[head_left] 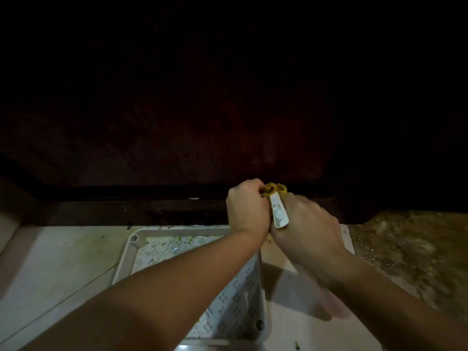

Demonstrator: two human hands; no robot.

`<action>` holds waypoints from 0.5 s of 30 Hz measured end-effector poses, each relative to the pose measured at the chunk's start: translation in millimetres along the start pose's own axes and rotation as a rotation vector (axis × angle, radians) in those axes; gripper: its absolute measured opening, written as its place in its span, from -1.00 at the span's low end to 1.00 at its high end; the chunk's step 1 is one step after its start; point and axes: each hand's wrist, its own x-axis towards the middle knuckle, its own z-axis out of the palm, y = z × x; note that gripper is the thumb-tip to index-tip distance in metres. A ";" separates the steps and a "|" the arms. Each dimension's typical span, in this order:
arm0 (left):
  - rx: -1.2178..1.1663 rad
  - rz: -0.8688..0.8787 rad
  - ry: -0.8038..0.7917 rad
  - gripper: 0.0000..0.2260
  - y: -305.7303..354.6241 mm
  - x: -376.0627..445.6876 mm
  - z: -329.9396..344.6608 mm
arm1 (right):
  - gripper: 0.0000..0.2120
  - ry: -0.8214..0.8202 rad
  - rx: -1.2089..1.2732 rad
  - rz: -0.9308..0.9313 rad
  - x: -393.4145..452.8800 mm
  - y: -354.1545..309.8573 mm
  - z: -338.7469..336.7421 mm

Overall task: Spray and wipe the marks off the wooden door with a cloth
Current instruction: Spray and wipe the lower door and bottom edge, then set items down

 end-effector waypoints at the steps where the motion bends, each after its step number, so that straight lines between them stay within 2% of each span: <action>1: 0.011 0.051 -0.045 -0.88 0.5 0.3 1.3 | -0.86 -0.014 0.008 0.011 0.0 4.0 -1.2; 5: 0.054 0.102 -0.144 -0.77 -14.0 1.7 -3.3 | -0.88 -0.073 0.050 0.067 -2.7 19.8 -7.5; 11: 0.037 -0.012 -0.079 -0.80 -34.8 -0.8 -17.2 | -0.72 -0.053 0.076 0.106 -11.8 25.3 -10.2; 15: -0.008 -0.028 -0.045 -0.84 -32.9 0.4 -25.0 | -0.75 -0.053 0.171 0.108 -11.1 23.5 -12.0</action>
